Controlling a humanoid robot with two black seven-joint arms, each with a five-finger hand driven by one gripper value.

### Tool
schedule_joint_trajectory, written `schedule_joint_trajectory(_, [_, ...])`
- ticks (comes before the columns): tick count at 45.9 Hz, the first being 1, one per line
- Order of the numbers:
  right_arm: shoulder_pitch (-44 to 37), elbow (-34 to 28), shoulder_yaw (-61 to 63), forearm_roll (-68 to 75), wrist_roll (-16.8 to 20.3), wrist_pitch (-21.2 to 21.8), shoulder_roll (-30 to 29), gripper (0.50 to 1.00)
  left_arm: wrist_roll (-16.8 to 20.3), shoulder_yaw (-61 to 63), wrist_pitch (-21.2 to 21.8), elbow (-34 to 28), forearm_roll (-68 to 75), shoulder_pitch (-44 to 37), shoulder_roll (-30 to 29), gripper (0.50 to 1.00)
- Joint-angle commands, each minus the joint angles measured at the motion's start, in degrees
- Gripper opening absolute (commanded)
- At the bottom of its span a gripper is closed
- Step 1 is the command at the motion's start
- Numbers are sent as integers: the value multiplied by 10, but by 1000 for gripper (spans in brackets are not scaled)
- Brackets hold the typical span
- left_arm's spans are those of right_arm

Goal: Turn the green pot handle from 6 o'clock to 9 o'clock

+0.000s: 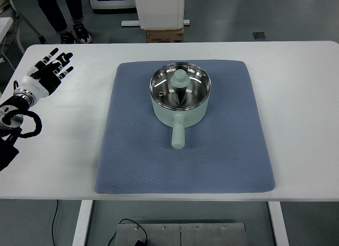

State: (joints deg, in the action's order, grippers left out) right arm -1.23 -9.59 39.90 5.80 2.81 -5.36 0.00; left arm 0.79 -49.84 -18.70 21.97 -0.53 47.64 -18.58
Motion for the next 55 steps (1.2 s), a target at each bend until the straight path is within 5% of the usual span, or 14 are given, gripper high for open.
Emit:
schedule_joint_trajectory(1, [0, -1, 0, 0, 0, 0, 0, 1000, 1, 0, 4, 0, 0, 0, 0, 1000])
schedule_joint_trajectory(38, [0, 0, 0, 0, 0, 0, 0, 1000, 1, 0, 3, 0, -32, -11, 3, 1000])
schedule_joint_trajectory(55, [0, 0, 0, 0, 0, 0, 0, 1000, -1, 4, -1, 61, -23, 94, -2, 1000])
